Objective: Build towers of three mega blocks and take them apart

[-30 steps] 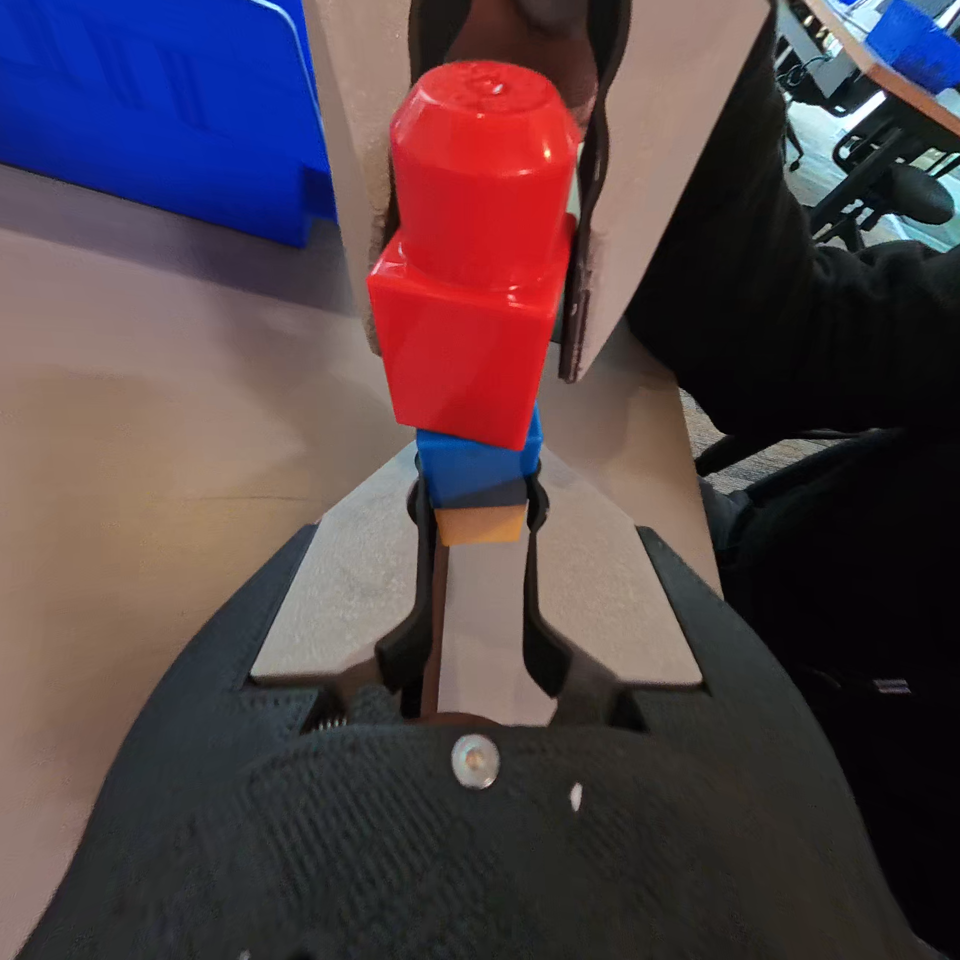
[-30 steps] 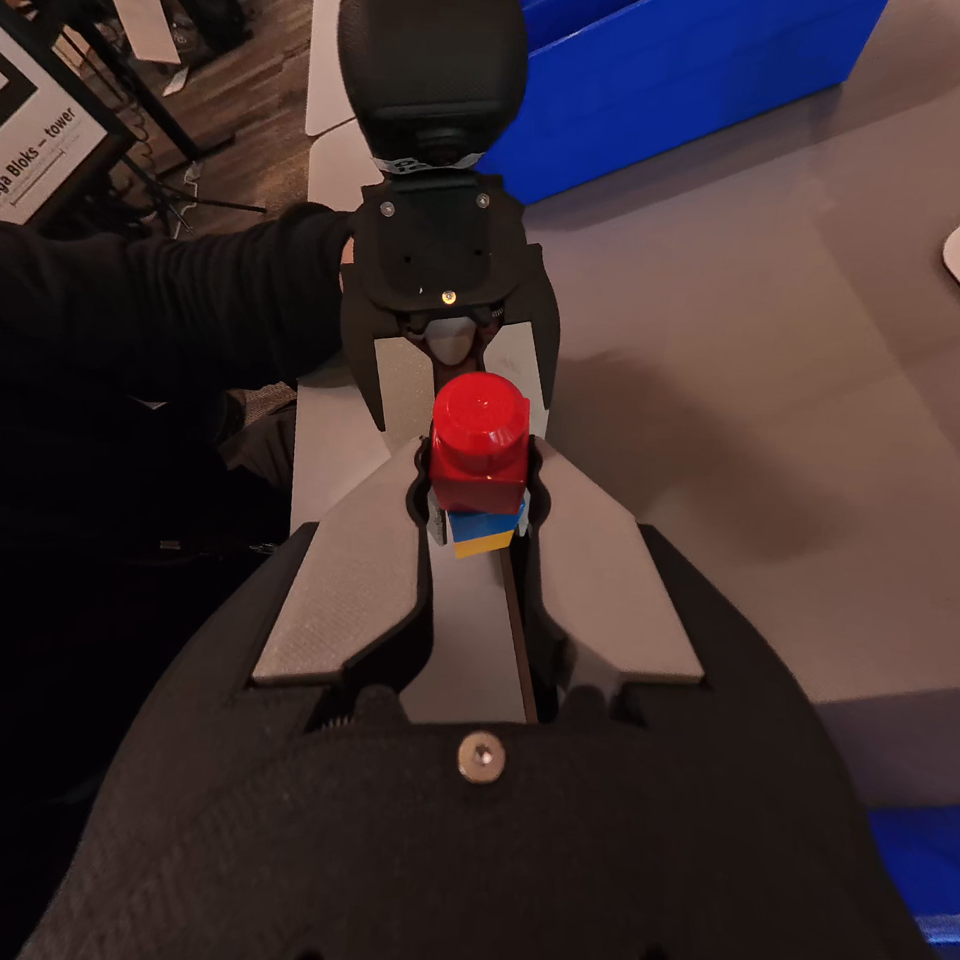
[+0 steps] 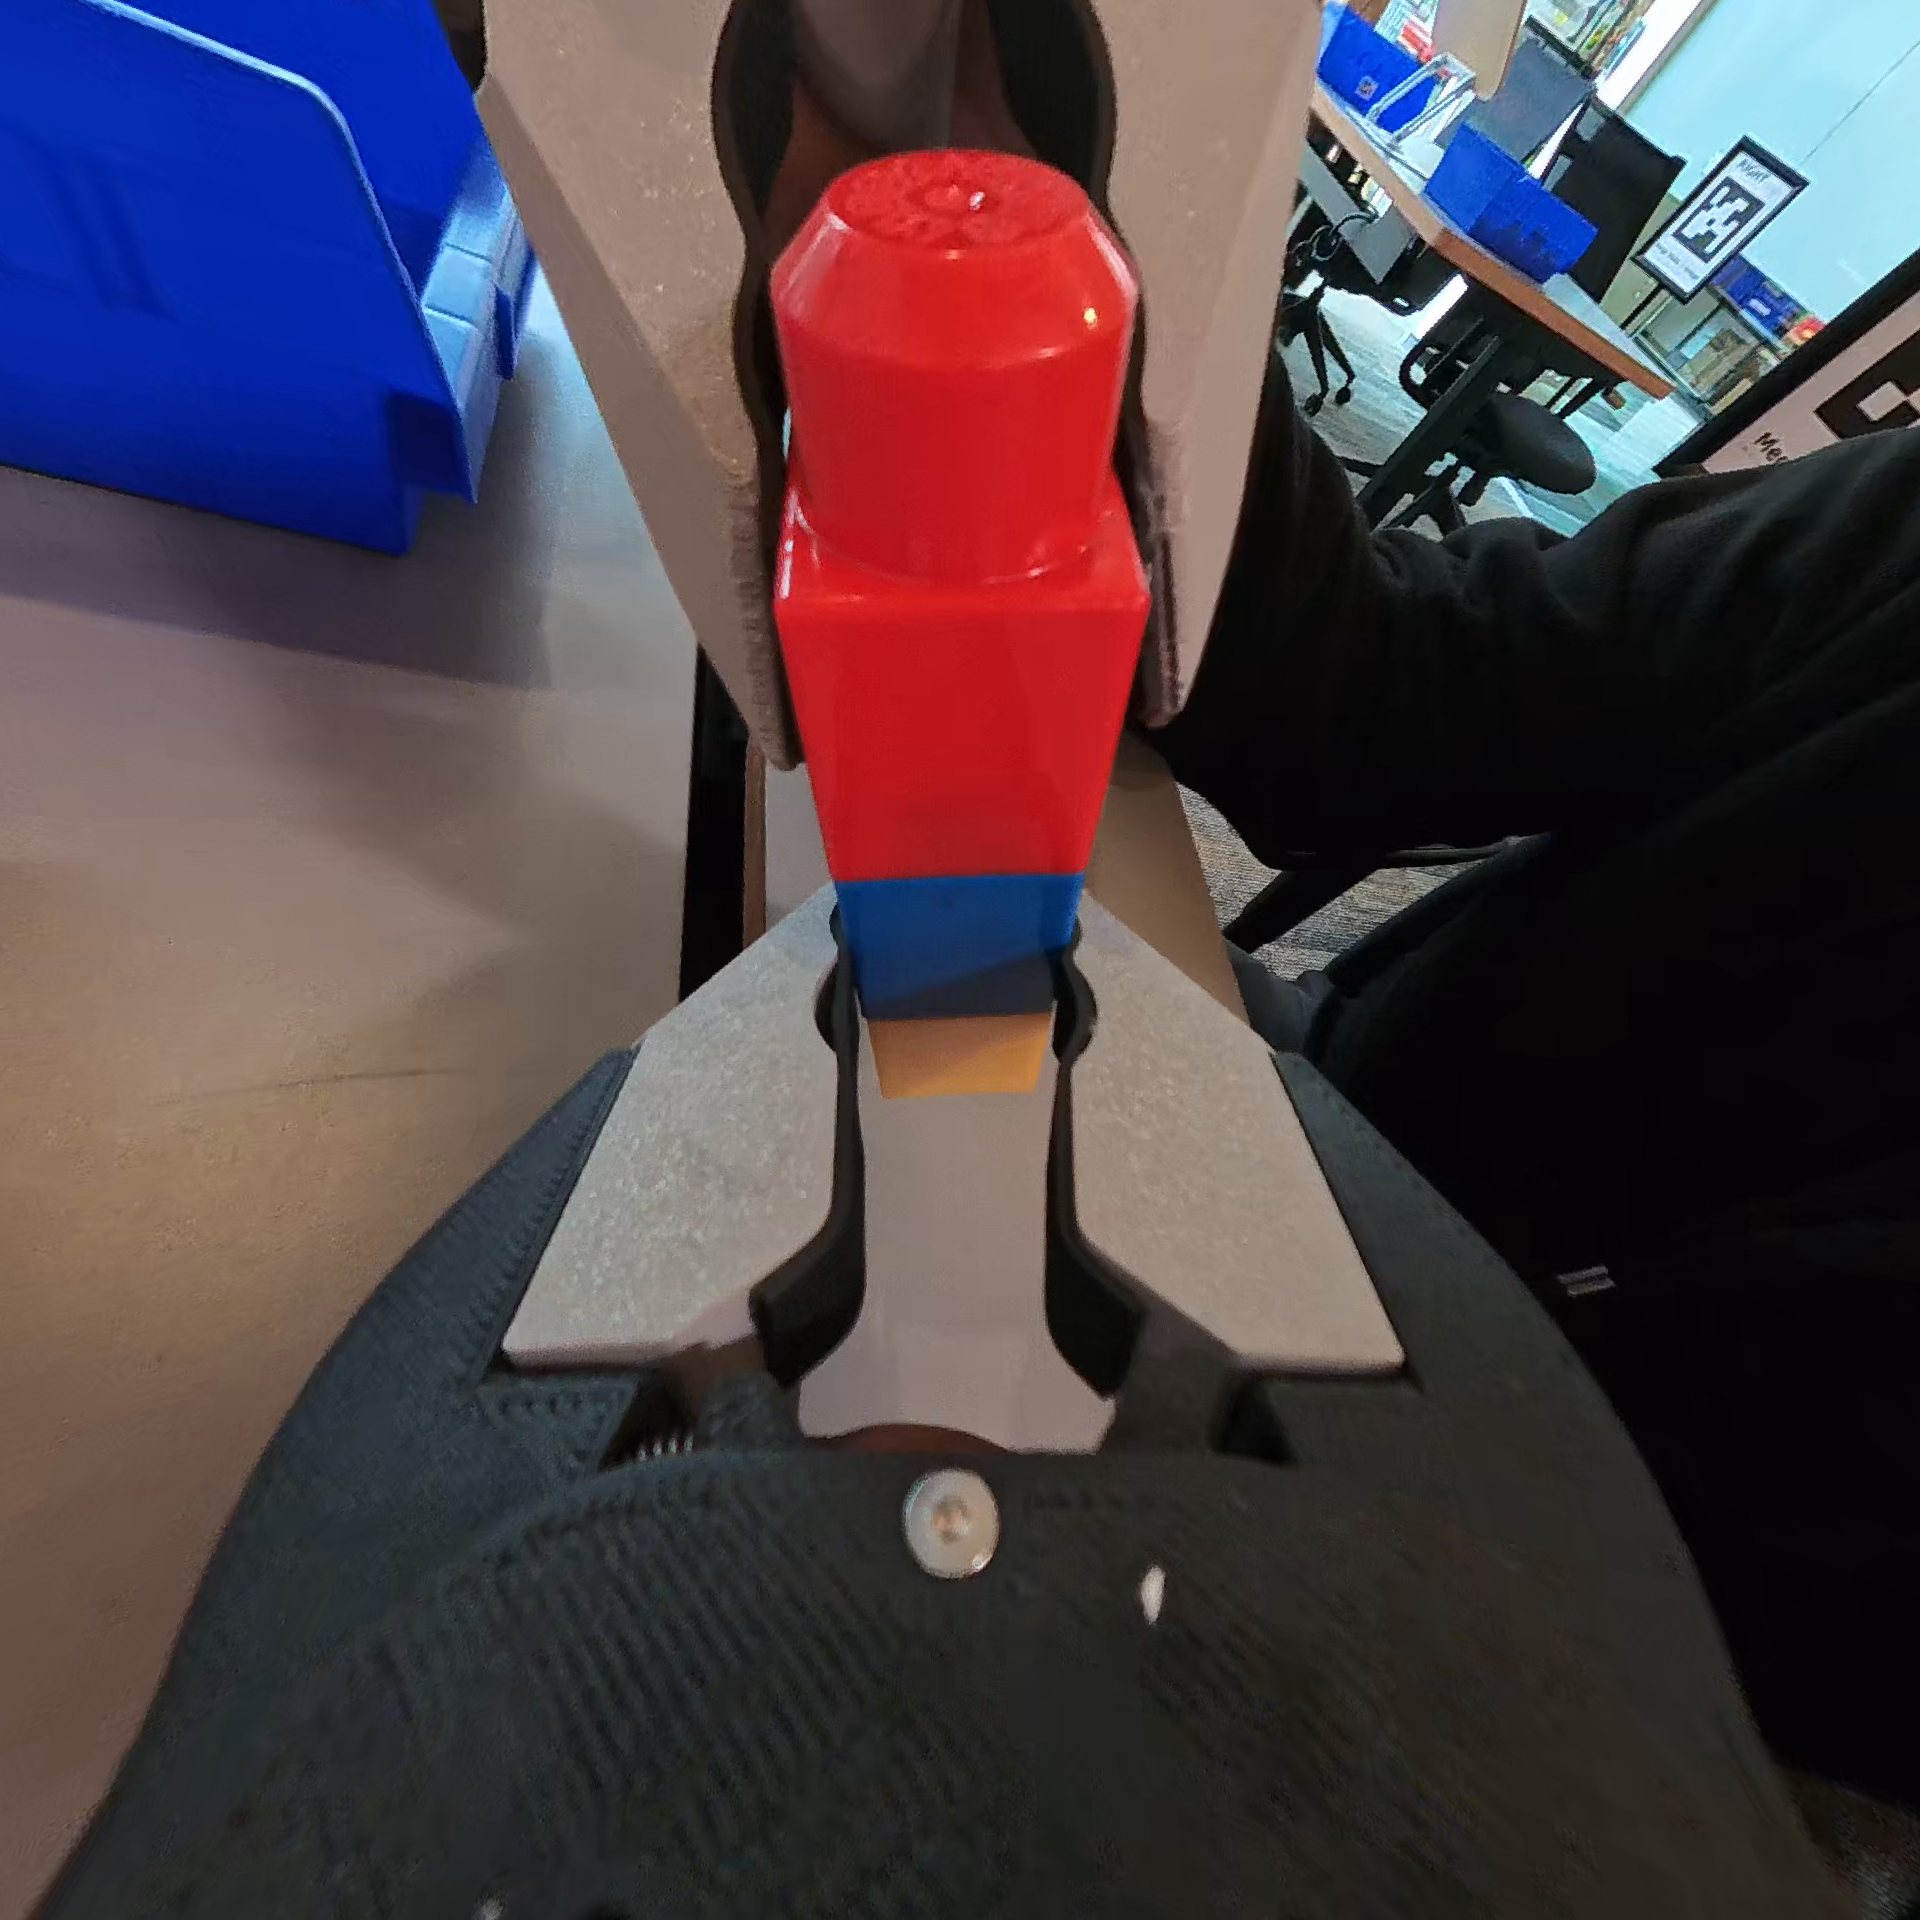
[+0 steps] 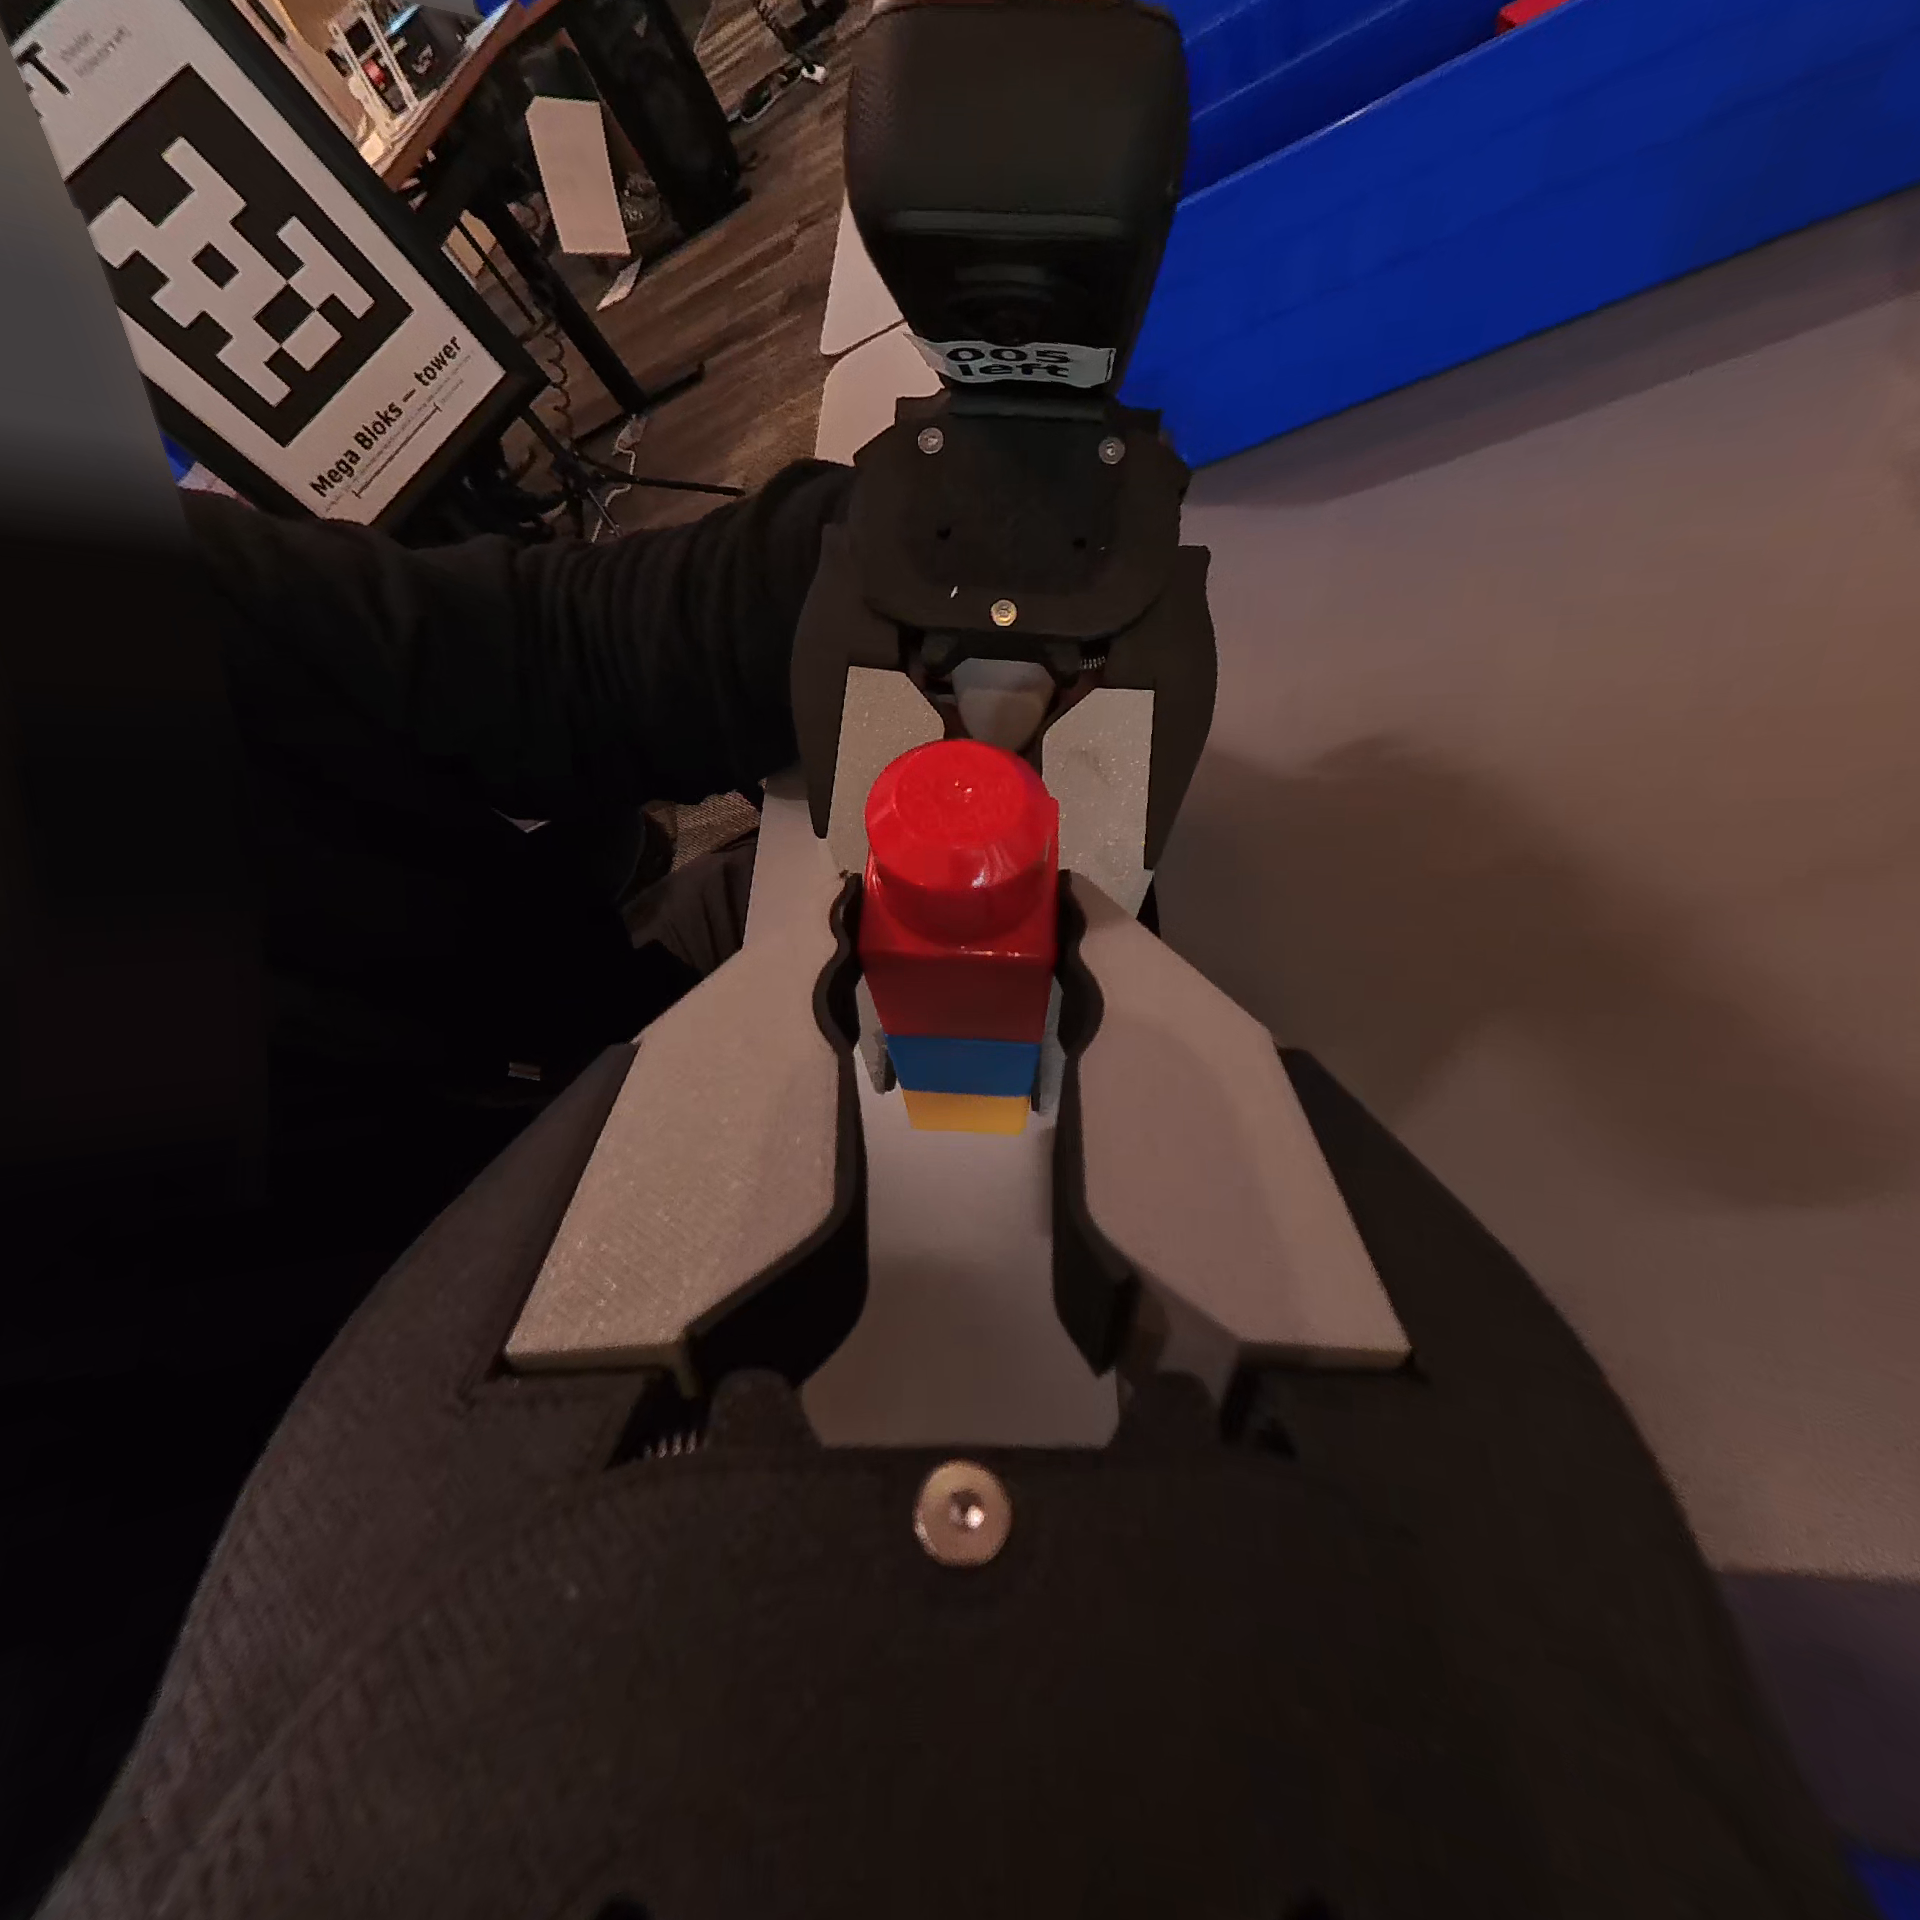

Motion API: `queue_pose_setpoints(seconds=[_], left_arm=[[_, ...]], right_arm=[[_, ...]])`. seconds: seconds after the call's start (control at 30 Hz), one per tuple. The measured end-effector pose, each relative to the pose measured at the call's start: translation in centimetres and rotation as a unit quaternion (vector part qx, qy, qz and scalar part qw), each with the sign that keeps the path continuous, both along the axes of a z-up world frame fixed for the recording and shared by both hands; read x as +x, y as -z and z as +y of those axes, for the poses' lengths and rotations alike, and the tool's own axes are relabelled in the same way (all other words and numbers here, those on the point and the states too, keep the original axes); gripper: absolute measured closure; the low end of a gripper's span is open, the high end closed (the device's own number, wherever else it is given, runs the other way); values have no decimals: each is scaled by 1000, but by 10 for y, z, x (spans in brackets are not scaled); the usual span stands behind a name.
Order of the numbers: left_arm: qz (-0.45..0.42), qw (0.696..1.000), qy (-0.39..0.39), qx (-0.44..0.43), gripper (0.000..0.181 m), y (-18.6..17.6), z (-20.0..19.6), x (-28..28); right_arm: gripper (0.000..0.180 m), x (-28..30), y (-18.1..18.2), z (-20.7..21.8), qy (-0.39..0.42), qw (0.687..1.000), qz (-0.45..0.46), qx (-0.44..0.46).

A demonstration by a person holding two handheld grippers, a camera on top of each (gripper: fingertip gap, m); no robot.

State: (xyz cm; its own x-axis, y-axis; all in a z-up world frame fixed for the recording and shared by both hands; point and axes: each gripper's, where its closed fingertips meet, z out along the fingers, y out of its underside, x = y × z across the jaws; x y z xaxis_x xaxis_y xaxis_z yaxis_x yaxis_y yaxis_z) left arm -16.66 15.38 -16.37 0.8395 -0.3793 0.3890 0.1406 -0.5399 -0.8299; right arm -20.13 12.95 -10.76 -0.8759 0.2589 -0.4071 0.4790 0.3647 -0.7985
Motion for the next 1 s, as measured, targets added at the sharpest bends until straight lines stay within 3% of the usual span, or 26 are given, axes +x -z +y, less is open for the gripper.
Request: queue_pose_setpoints(seconds=[0.27,0.37,0.7,0.87,1.0], left_arm=[[-12,1000,-9,17,147,-5,-1,-6],[-22,999,-19,34,147,-14,-2,-11],[-21,997,-76,20,140,-7,0,-32],[-3,990,-138,25,123,-9,-5,-61],[-12,975,-215,54,110,-22,-9,-94]], right_arm=[[145,-7,-5,-5,1,999,-13,-43],[138,-6,7,-7,-8,999,-28,-24],[146,-24,13,-9,26,1000,3,-5],[146,-45,10,-5,80,996,40,-4],[146,-86,11,17,209,974,91,24]])
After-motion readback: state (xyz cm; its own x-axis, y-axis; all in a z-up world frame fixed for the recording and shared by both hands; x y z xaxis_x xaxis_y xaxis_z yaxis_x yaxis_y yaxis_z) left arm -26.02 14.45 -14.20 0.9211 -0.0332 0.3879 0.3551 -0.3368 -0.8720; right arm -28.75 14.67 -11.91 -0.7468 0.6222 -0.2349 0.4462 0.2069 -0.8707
